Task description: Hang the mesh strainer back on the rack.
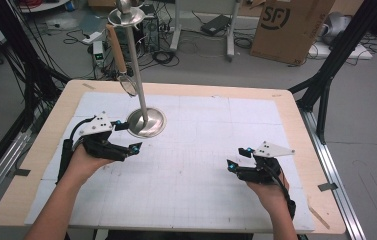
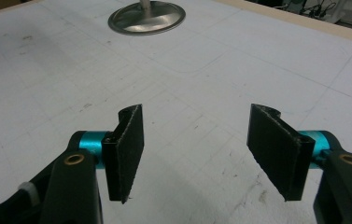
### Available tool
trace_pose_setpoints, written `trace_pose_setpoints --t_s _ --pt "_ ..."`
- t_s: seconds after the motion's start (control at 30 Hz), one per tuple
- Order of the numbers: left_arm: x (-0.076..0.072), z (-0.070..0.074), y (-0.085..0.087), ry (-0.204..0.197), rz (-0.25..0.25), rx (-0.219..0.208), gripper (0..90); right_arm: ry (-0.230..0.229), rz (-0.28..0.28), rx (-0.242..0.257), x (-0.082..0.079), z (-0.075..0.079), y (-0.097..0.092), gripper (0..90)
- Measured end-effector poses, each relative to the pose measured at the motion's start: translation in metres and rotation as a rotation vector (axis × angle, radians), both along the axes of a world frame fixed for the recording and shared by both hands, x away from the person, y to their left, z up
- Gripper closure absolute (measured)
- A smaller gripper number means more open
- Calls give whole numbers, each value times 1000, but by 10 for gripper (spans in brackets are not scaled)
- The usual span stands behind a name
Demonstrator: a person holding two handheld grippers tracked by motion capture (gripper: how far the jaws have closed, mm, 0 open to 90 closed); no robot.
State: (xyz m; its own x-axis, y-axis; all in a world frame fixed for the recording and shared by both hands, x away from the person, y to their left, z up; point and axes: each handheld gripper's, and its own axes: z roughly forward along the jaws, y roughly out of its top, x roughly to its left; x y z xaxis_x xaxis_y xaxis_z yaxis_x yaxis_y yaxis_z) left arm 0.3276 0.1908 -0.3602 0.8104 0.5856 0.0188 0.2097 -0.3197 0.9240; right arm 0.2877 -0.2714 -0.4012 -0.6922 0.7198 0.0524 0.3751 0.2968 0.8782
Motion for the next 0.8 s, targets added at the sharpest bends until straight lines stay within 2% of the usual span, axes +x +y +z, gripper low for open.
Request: trace_pose_setpoints --t_s 0.13,0.2,0.47,0.6,0.8 --pt "-1 -9 -3 12 4 1 173 -2 1 6 1 0 -1 358" --pt "0 -12 -4 16 7 16 173 0 1 4 1 -1 -2 358" --pt "-2 -20 -9 29 -5 11 173 6 9 2 2 -2 0 357" --pt "-3 -24 -9 29 13 40 173 9 9 12 2 -2 0 357" --pt "-2 -26 -10 31 18 30 173 18 10 16 4 -3 -1 357"
